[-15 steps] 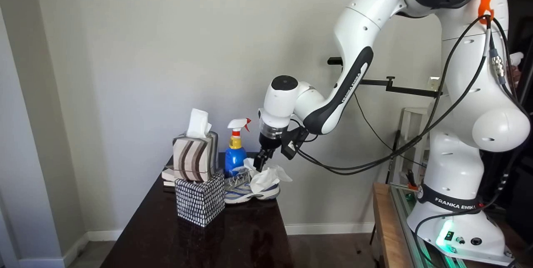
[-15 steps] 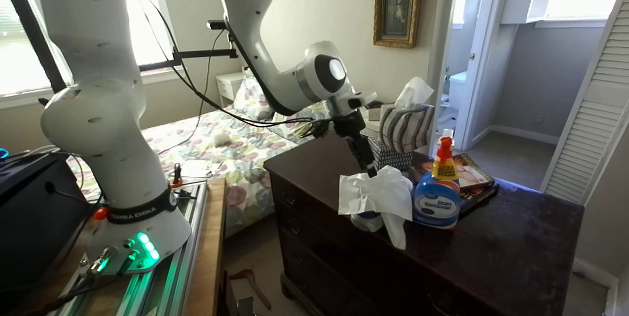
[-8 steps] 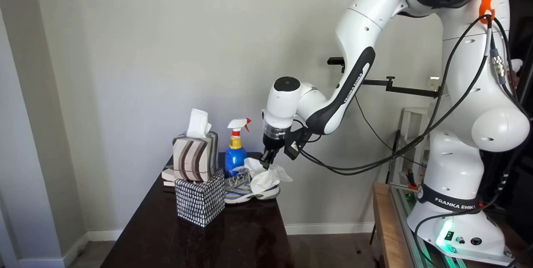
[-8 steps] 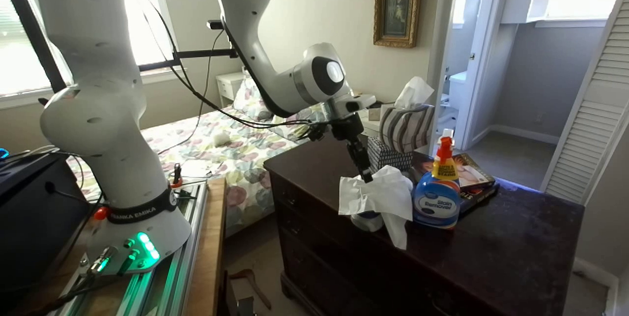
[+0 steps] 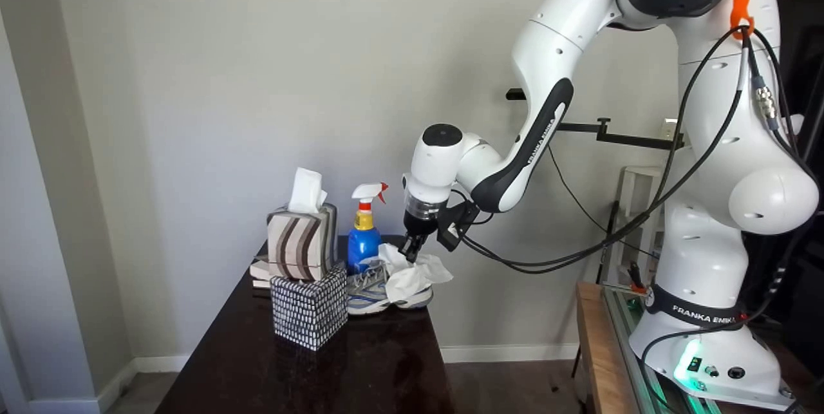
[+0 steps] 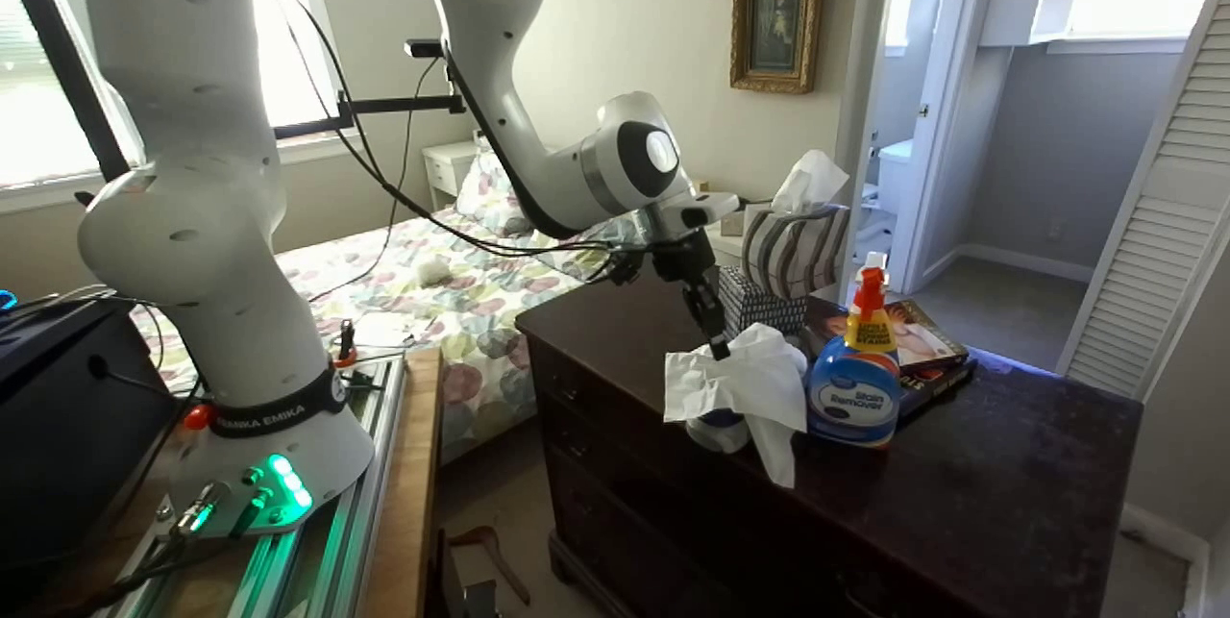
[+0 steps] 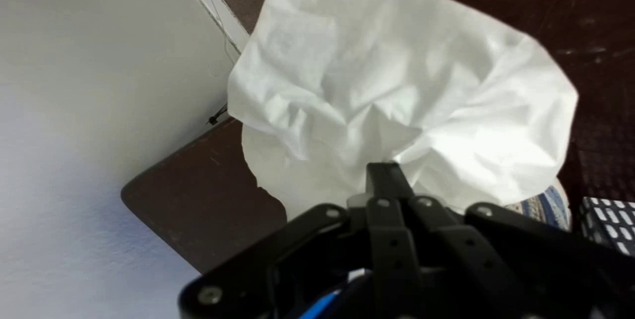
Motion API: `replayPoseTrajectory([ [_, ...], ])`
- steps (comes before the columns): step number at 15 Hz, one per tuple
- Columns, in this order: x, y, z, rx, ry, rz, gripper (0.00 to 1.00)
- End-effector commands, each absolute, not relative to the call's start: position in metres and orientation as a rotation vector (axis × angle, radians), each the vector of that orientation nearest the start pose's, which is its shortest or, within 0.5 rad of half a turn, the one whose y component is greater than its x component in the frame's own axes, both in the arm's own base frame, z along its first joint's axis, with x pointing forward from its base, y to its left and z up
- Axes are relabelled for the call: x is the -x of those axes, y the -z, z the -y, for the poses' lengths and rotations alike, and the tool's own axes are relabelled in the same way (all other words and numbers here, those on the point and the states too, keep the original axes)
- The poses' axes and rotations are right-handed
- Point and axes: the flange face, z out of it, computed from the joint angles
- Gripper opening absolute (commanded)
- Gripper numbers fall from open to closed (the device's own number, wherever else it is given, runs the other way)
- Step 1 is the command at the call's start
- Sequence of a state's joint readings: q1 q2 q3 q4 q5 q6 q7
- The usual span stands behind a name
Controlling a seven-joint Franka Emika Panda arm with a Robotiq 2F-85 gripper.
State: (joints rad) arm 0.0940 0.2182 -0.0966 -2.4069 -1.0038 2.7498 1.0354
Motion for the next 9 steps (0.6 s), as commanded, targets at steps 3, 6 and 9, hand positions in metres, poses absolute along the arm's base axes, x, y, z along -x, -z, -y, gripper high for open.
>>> replayPoseTrajectory([
  [3,-0.516,-0.194,-0.031,3.417,0.531,-0.148,0.0],
  [6,-0.526,-0.178,-0.033,3.424,0.504,-0.127,0.0],
  [9,-0.533,-0.164,-0.031,3.435,0.466,-0.12,0.0],
])
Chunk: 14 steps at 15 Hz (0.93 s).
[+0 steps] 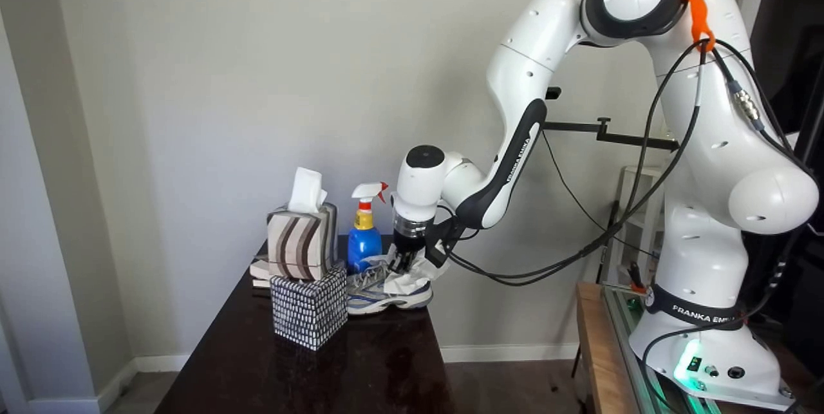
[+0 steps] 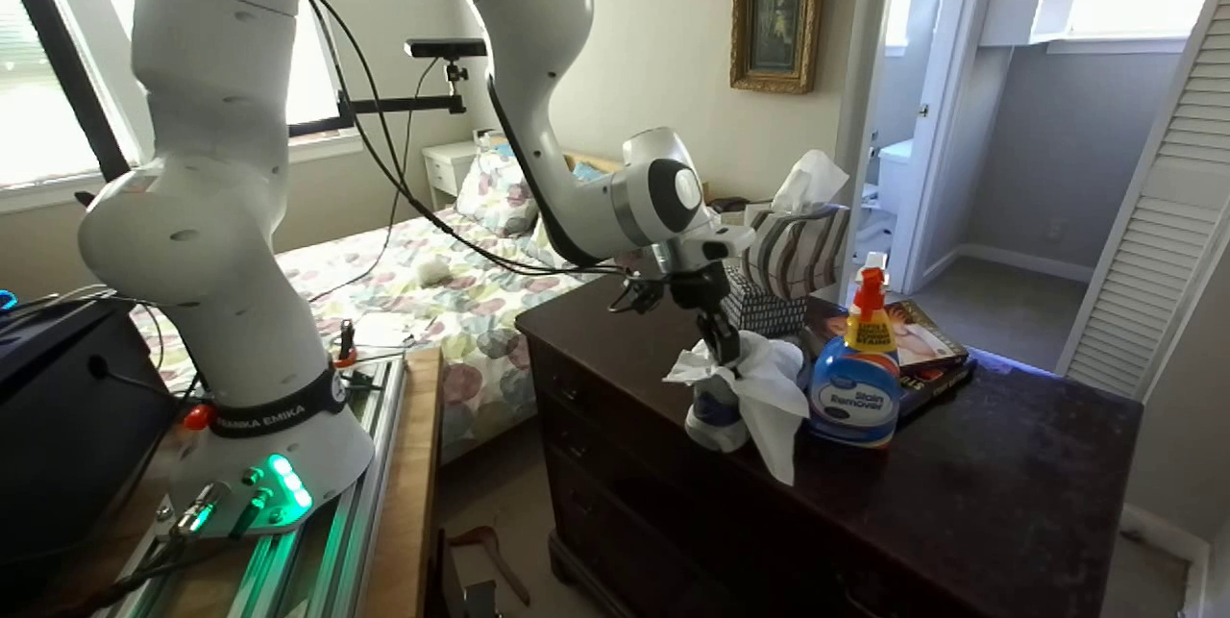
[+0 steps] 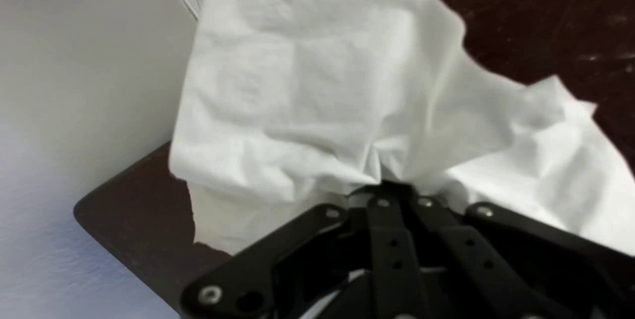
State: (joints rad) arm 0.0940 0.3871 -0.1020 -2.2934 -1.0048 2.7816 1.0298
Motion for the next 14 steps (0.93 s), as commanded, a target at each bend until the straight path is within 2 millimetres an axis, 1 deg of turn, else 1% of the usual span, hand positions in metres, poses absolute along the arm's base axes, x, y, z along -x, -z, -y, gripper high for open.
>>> replayPoseTrajectory([
  [1,-0.535,-0.162,-0.03,3.439,0.459,-0.118,0.0],
  [3,-0.537,-0.162,-0.028,3.439,0.458,-0.12,0.0],
  [5,-0.537,-0.168,-0.028,3.436,0.472,-0.118,0.0],
  [6,-0.535,-0.173,-0.029,3.436,0.485,-0.12,0.26],
  [7,-0.534,-0.176,-0.029,3.434,0.494,-0.122,0.27],
  [11,-0.531,-0.193,-0.032,3.422,0.542,-0.122,0.5],
  [12,-0.53,-0.197,-0.033,3.418,0.555,-0.118,0.46],
  [13,-0.53,-0.2,-0.034,3.417,0.566,-0.121,0.14],
  [14,-0.53,-0.202,-0.035,3.415,0.574,-0.119,0.19],
])
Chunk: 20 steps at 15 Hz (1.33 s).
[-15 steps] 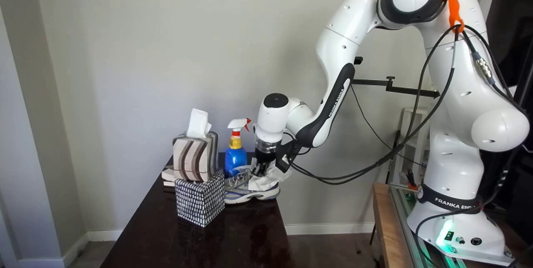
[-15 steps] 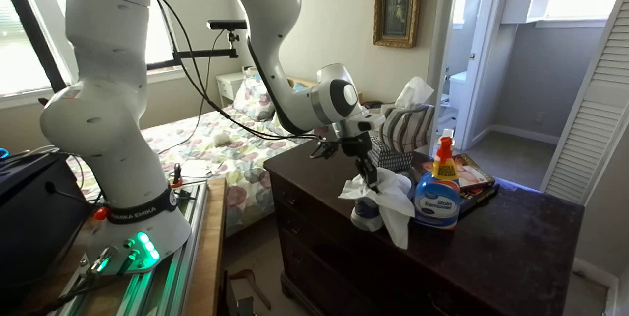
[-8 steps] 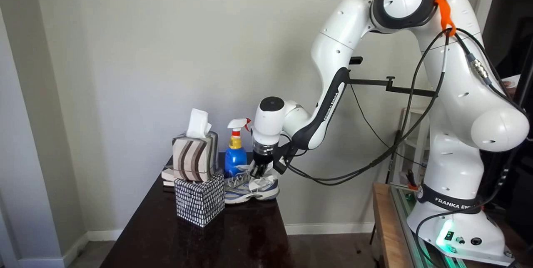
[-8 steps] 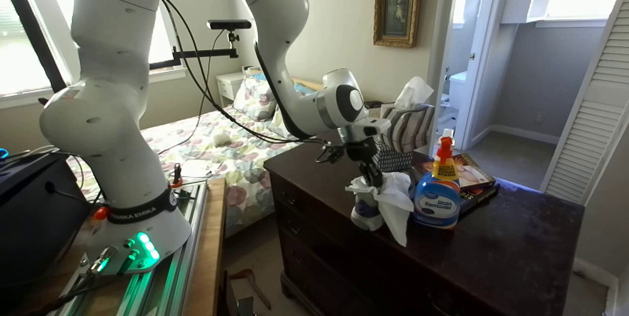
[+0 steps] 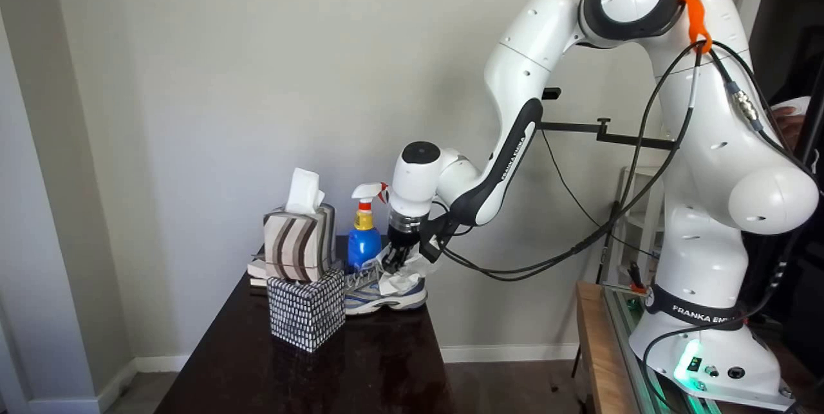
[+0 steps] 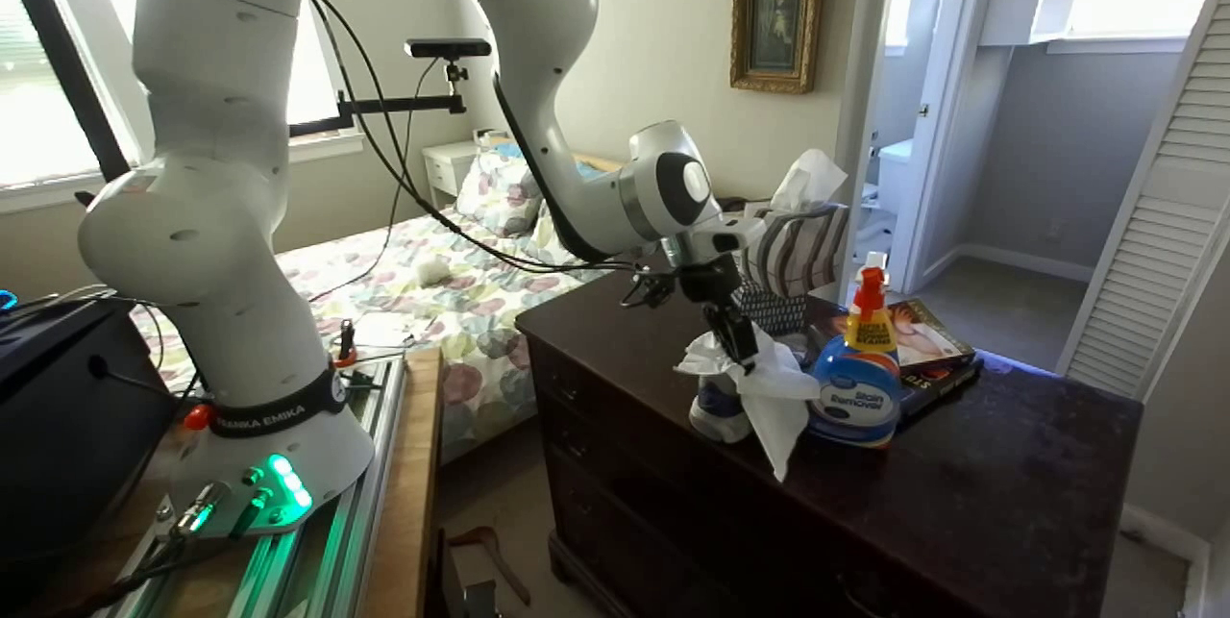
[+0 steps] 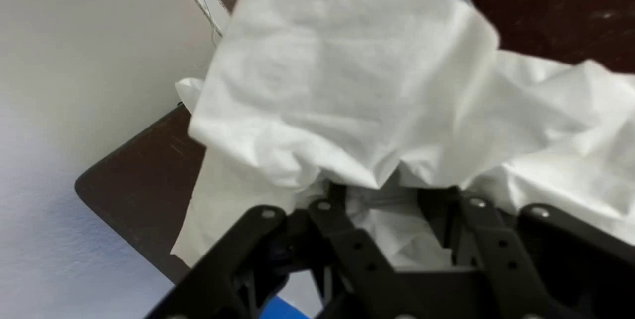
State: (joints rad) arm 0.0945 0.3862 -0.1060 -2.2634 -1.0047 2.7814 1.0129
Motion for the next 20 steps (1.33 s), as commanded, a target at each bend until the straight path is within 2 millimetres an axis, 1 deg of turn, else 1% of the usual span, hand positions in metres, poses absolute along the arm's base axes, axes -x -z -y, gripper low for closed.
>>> replayPoseTrajectory([
  [1,-0.53,-0.204,-0.036,3.412,0.579,-0.119,0.17],
  [2,-0.531,-0.205,-0.036,3.409,0.583,-0.12,0.12],
  [3,-0.531,-0.206,-0.037,3.406,0.587,-0.12,0.02],
  [4,-0.531,-0.208,-0.037,3.403,0.592,-0.12,0.01],
  [8,-0.528,-0.217,-0.04,3.393,0.628,-0.105,0.0],
  [12,-0.521,-0.226,-0.044,3.382,0.625,-0.091,0.0],
  [13,-0.52,-0.227,-0.044,3.385,0.625,-0.095,0.26],
  [14,-0.519,-0.228,-0.045,3.384,0.626,-0.098,0.28],
  [15,-0.518,-0.229,-0.045,3.382,0.629,-0.1,0.33],
  [20,-0.514,-0.234,-0.047,3.378,0.63,-0.107,0.68],
])
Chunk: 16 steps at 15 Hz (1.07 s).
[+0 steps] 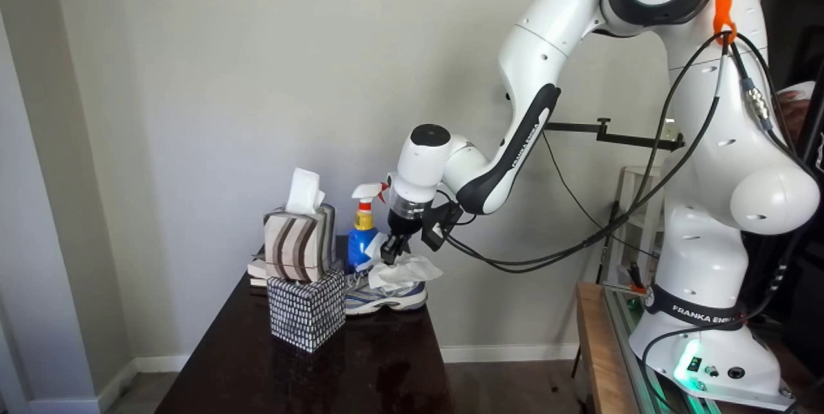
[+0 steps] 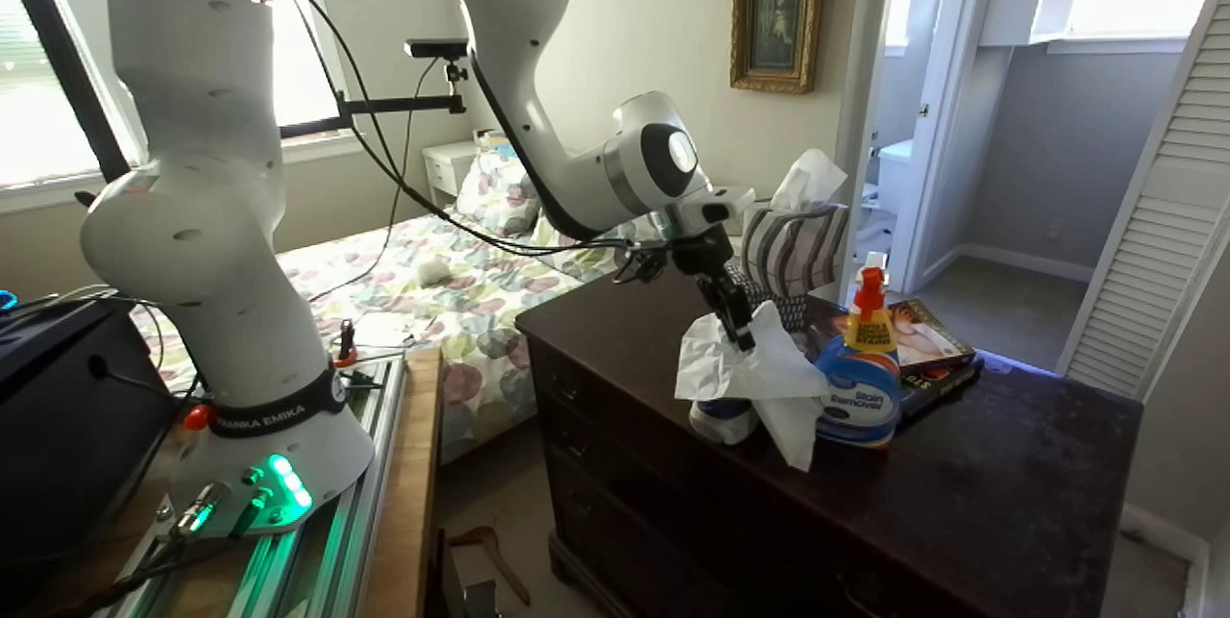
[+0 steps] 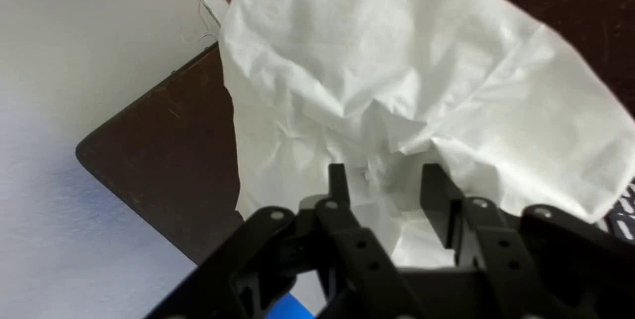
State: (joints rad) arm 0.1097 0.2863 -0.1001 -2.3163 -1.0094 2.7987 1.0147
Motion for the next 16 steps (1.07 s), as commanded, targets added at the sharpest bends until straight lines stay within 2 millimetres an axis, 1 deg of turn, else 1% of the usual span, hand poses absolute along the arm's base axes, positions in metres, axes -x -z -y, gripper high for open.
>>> replayPoseTrajectory([
  [1,-0.512,-0.236,-0.048,3.374,0.633,-0.105,0.76],
  [2,-0.511,-0.237,-0.049,3.373,0.63,-0.105,0.83],
  [3,-0.509,-0.238,-0.05,3.365,0.628,-0.104,0.39],
  [4,-0.507,-0.241,-0.051,3.362,0.624,-0.104,0.43],
  [5,-0.504,-0.243,-0.053,3.36,0.614,-0.109,0.42],
  [7,-0.495,-0.248,-0.056,3.354,0.592,-0.113,0.27],
  [8,-0.49,-0.251,-0.059,3.355,0.574,-0.114,0.18],
  [10,-0.482,-0.257,-0.062,3.349,0.554,-0.129,0.06],
  [11,-0.478,-0.26,-0.064,3.342,0.549,-0.13,0.37],
  [13,-0.47,-0.268,-0.068,3.326,0.547,-0.118,0.41],
  [14,-0.467,-0.271,-0.07,3.318,0.545,-0.103,0.47],
  [15,-0.463,-0.274,-0.072,3.309,0.545,-0.078,0.57],
  [16,-0.463,-0.278,-0.073,3.303,0.562,-0.059,0.63],
])
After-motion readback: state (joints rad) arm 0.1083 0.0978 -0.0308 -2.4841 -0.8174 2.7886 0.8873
